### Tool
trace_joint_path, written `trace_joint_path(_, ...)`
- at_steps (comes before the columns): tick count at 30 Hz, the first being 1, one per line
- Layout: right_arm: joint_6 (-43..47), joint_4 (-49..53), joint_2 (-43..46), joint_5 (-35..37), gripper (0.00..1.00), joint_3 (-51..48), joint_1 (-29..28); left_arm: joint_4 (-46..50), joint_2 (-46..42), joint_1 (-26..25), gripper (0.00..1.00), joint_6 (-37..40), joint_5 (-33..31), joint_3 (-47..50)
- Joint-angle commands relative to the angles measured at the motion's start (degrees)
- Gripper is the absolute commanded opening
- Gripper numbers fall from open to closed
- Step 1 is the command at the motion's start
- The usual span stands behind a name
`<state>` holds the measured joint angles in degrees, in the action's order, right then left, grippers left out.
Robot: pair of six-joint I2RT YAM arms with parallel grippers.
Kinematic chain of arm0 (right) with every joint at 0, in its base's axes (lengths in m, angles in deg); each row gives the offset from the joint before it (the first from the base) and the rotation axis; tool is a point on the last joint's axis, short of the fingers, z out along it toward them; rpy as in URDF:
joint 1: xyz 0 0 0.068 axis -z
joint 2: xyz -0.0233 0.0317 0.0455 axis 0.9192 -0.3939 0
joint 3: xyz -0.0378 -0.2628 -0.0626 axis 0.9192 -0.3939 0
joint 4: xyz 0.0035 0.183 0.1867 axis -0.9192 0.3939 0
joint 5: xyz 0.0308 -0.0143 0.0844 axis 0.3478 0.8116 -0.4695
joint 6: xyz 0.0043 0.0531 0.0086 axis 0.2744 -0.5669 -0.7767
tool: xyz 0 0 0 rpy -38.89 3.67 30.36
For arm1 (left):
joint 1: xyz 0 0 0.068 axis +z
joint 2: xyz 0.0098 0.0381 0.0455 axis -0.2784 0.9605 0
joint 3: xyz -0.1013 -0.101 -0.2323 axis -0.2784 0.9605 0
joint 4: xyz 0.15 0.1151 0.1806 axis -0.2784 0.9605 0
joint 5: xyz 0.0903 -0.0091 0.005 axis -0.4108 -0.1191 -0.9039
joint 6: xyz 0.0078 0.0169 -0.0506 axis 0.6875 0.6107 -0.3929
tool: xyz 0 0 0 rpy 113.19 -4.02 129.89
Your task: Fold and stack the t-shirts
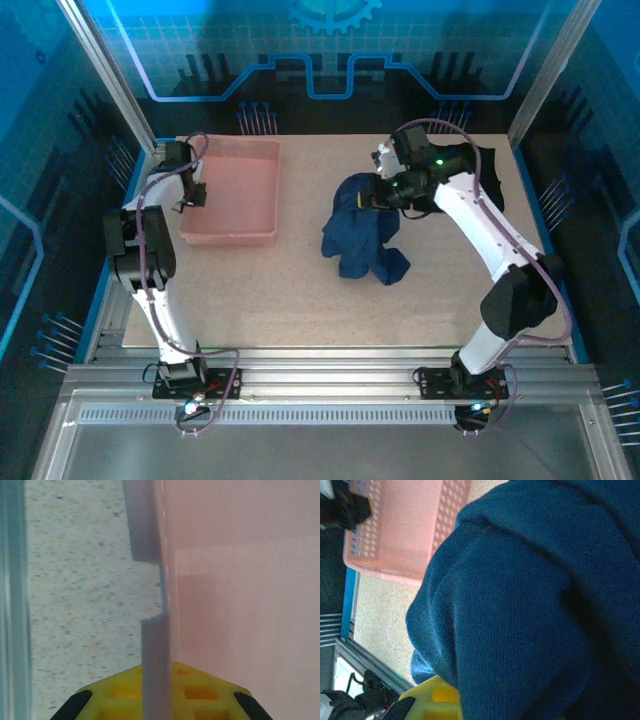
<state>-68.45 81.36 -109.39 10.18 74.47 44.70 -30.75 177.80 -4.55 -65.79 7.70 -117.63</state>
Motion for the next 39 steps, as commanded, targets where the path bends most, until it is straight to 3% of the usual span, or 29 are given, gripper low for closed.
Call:
trace_joint_path(1,0.5,2.1,-1.0,0.6,0.0,3.6,-0.4,1.4,3.1,5.1,0.15,-1.5,-7.2,-7.2)
trace_joint_path(3,0.5,2.4,-1.6,1.3,0.0,3.6,-0.5,2.2,2.9,7.9,0.21,-3.3,-6.2,-9.5)
trace_joint_path(6,-0.6,0.8,-2.9,0.0,0.0,3.8,-0.8,4.6,2.7,10.8,0.49,-6.8,-1.5,-13.5)
trace_joint_path(8,-1.3,-0.2,-4.5,-0.9,0.0,5.0,-2.0,5.4,2.4,11.2,0.57,-8.4,1.1,-15.2)
trace_joint_path(13,-3.6,-0.2,-10.3,0.4,0.0,11.9,-4.6,7.7,0.1,8.7,0.64,-10.6,3.6,-17.2)
trace_joint_path(16,-6.2,-0.5,-14.1,2.5,0.03,16.1,-4.6,9.0,-5.2,3.7,0.65,-12.0,5.8,-16.5)
trace_joint_path(17,-6.7,-0.5,-15.7,3.4,0.07,17.9,-4.6,9.3,-7.1,1.5,0.67,-12.1,6.0,-15.8)
trace_joint_path(18,-6.9,-0.3,-17.7,4.3,0.18,20.2,-4.6,9.7,-9.2,-1.3,0.69,-12.3,6.5,-15.0)
trace_joint_path(21,-6.2,1.9,-24.1,7.4,0.58,27.6,-4.0,13.4,-14.1,-8.0,0.72,-18.9,10.7,-14.2)
trace_joint_path(24,-4.9,2.5,-26.0,8.4,0.71,30.6,-2.9,12.6,-17.7,-11.4,0.73,-32.0,20.5,-10.6)
trace_joint_path(27,-2.5,0.7,-21.6,10.6,0.84,25.7,-2.2,6.0,-18.9,-14.7,0.73,-43.5,28.1,-3.6)
trace_joint_path(30,-0.5,-0.1,-14.9,11.1,0.86,17.1,-1.6,-0.4,-15.8,-18.7,0.71,-49.3,29.6,1.3)
trace_joint_path(36,-0.6,-3.3,0.2,13.2,0.86,-7.8,-1.2,-5.6,-5.9,-20.7,0.63,-54.1,27.6,2.6)
trace_joint_path(39,-3.0,-7.8,6.4,12.6,0.86,-19.4,-0.1,-5.2,-3.1,-20.0,0.61,-53.8,22.0,3.6)
